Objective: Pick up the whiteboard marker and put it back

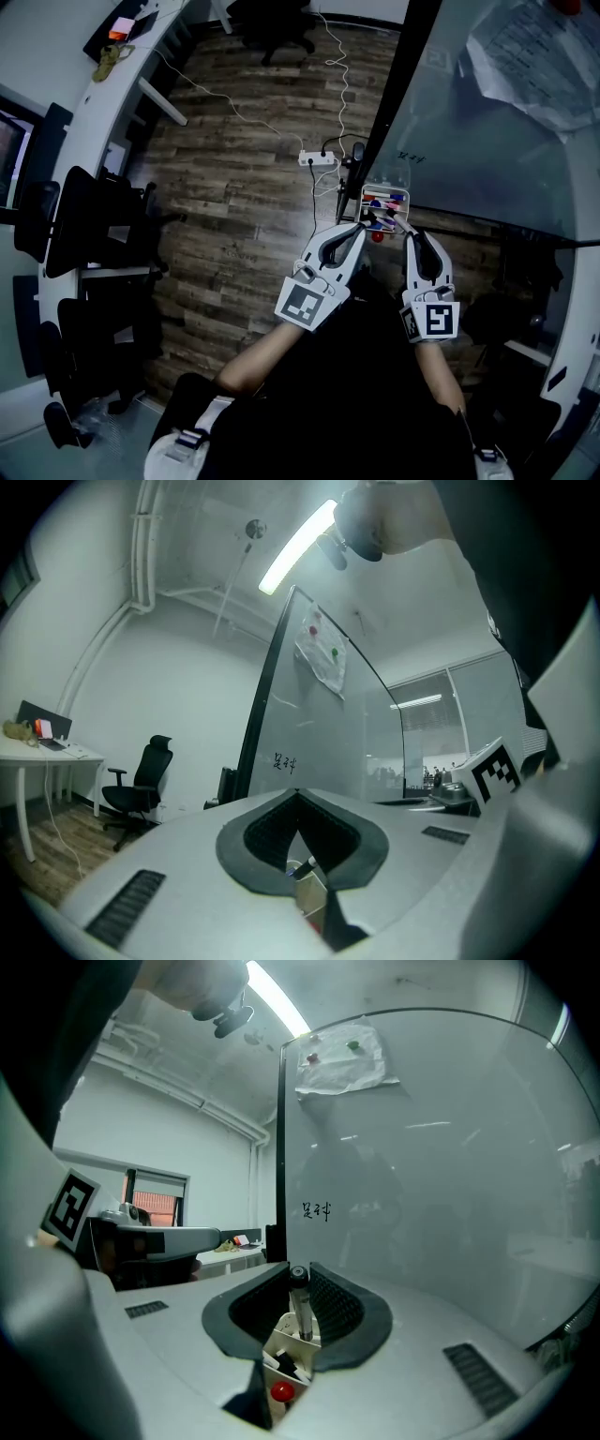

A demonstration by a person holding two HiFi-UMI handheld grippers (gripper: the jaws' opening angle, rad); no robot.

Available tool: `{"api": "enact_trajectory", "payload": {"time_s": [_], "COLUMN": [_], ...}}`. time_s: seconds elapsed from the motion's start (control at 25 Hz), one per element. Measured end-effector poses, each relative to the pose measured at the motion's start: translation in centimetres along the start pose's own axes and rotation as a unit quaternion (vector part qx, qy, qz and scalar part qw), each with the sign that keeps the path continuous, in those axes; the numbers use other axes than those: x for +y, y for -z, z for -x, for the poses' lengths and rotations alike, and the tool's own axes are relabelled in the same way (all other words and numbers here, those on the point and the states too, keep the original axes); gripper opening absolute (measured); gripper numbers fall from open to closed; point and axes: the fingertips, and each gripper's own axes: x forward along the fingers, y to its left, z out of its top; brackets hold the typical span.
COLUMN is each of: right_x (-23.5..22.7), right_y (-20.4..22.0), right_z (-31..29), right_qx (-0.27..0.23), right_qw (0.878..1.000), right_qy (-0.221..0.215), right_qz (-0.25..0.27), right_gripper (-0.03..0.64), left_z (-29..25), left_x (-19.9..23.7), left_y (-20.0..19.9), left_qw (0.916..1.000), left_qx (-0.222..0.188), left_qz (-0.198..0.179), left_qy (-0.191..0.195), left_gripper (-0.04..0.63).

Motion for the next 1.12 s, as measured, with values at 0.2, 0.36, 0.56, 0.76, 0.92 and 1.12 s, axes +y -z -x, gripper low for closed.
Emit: {"api": "enact_trajectory", "payload": {"time_s": [0.2,0.36,0.56,0.76,0.92,1.12], "right_x": [-0.5,-1.3,-1.9,-2.5,-2.6,-2.7], "right_y": [-0.2,0.5,1.4,2.3,2.9,3.2], "right_z": [-0.9,-1.2,-1.8,-2.1,-2.4,-2.6], "right_qx": [-0.006,0.006,0.013,0.025,0.033,0.043], "right_qw": [1.000,1.000,1.000,1.000,0.999,0.999], "right_qy": [0.002,0.004,-0.001,0.003,0.000,0.001], "right_qz": [-0.008,-0.010,-0.010,-0.019,-0.021,-0.031], "right_gripper": [0.077,0.077,0.077,0.077,0.077,0.077], "left_z": [-0.9,-1.5,-2.1,-2.4,-2.7,-2.9], "left_x": [0.3,0.5,0.8,0.9,1.1,1.1], "left_y": [0.3,0.5,0.7,0.9,1.6,1.8], "left_qw": [1.0000,0.9999,0.9999,0.9998,0.9996,0.9995], "left_qx": [0.004,0.010,0.014,0.018,0.024,0.026], "left_qz": [0.002,0.000,0.003,0.006,0.015,0.016], "left_qy": [0.005,0.005,0.003,0.004,0.003,0.000], "left_gripper": [0.008,0.008,0.008,0.008,0.008,0.008]}}
